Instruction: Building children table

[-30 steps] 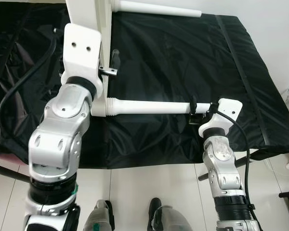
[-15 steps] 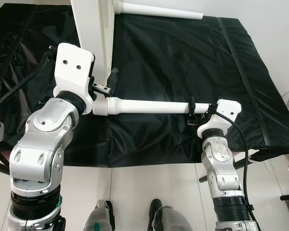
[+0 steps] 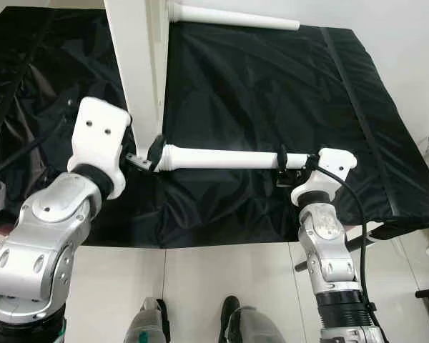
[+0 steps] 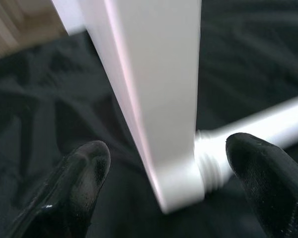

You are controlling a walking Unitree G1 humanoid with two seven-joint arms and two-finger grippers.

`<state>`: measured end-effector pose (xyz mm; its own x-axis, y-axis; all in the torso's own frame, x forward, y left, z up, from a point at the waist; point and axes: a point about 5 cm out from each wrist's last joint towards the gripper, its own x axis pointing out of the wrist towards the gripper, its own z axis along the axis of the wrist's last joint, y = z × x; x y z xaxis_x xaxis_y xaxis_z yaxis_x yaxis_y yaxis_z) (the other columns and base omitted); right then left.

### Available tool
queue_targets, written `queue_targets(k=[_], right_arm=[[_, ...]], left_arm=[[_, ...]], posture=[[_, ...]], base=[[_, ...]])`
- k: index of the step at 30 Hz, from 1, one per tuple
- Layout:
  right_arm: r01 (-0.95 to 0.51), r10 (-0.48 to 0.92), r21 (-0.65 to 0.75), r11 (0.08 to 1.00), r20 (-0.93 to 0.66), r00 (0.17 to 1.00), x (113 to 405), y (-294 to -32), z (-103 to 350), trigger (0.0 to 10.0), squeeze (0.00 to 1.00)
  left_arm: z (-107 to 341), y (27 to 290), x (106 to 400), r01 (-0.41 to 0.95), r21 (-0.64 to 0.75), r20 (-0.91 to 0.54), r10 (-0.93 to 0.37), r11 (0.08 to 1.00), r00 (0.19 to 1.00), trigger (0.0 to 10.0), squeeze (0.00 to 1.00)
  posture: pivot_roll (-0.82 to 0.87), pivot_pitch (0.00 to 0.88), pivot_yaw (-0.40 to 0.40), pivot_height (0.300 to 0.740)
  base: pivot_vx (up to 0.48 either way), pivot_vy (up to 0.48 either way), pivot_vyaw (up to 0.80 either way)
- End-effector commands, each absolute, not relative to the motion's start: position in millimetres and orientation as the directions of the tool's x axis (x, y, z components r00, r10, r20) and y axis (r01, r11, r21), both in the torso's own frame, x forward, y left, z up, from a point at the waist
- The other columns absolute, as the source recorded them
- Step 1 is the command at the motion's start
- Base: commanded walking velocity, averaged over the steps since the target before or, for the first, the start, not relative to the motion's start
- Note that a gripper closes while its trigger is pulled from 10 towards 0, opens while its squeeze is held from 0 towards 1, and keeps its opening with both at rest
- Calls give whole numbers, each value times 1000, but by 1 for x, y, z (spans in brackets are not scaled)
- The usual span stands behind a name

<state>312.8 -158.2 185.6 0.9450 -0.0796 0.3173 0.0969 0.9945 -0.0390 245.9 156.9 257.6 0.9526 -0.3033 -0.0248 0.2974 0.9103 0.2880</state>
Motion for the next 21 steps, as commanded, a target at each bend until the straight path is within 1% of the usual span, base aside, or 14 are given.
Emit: queue_targets(k=[1, 3, 4, 7, 9, 10, 11, 12, 14, 15, 17, 18, 19, 21], right_arm=[[98, -82, -38, 994, 309, 947, 313, -160, 182, 10000, 0], [94, -78, -40, 995, 309, 948, 313, -159, 182, 10000, 0], [91, -74, -41, 995, 309, 948, 314, -159, 182, 10000, 0], [86, -68, -43, 995, 310, 948, 315, -157, 183, 10000, 0], [81, -63, -45, 996, 314, 947, 316, -157, 184, 10000, 0], [81, -63, -45, 996, 314, 947, 316, -157, 184, 10000, 0], [78, -59, -49, 996, 315, 947, 317, -157, 185, 10000, 0], [78, -59, -49, 996, 315, 947, 317, -157, 185, 10000, 0], [74, -52, -57, 996, 323, 945, 318, -157, 187, 10000, 0], [74, -52, -57, 996, 323, 945, 318, -157, 187, 10000, 0], [79, -53, -66, 995, 335, 941, 319, -160, 191, 10000, 0], [79, -53, -66, 995, 335, 941, 319, -160, 191, 10000, 0], [90, -60, -71, 993, 342, 938, 319, -164, 193, 10000, 0], [98, -66, -74, 992, 346, 936, 319, -167, 194, 10000, 0]], left_arm=[[253, 155, 240, 376, 275, -76, -369, 885, 926, 10000, 0], [246, 155, 238, 401, 264, -125, -381, 877, 916, 10000, 0], [243, 155, 238, 412, 236, -144, -388, 880, 910, 10000, 0], [240, 151, 238, 437, 178, -157, -413, 881, 897, 10000, 0], [237, 142, 238, 475, 107, -165, -455, 874, 875, 10000, 0], [237, 142, 238, 475, 107, -165, -455, 874, 875, 10000, 0], [236, 136, 239, 495, 60, -168, -480, 867, 861, 10000, 0], [236, 136, 239, 495, 60, -168, -480, 867, 861, 10000, 0], [232, 125, 239, 542, -8, -173, -535, 841, 827, 10000, 0], [232, 125, 239, 542, -8, -173, -535, 841, 827, 10000, 0], [224, 116, 241, 570, -71, -196, -571, 819, 797, 10000, 0], [224, 116, 241, 570, -71, -196, -571, 819, 797, 10000, 0], [219, 111, 242, 580, -109, -214, -588, 808, 780, 10000, 0], [215, 108, 243, 584, -133, -224, -599, 801, 769, 10000, 0]], posture=[[234, 213, -68, 740], [237, 213, -72, 740], [238, 213, -74, 740], [238, 213, -74, 740], [237, 211, -78, 740], [237, 211, -78, 740], [237, 211, -78, 740], [237, 211, -78, 740], [227, 210, -75, 740], [227, 210, -75, 740], [202, 207, -69, 740], [202, 207, -69, 740], [202, 207, -69, 740], [190, 206, -65, 740]], base=[[0, 0, 0], [0, 0, 0], [0, 0, 0], [0, 0, 0], [0, 0, 0], [0, 0, 0], [0, 0, 0], [0, 0, 0], [0, 0, 0], [0, 0, 0], [0, 0, 0], [0, 0, 0], [0, 0, 0], [0, 0, 0]])
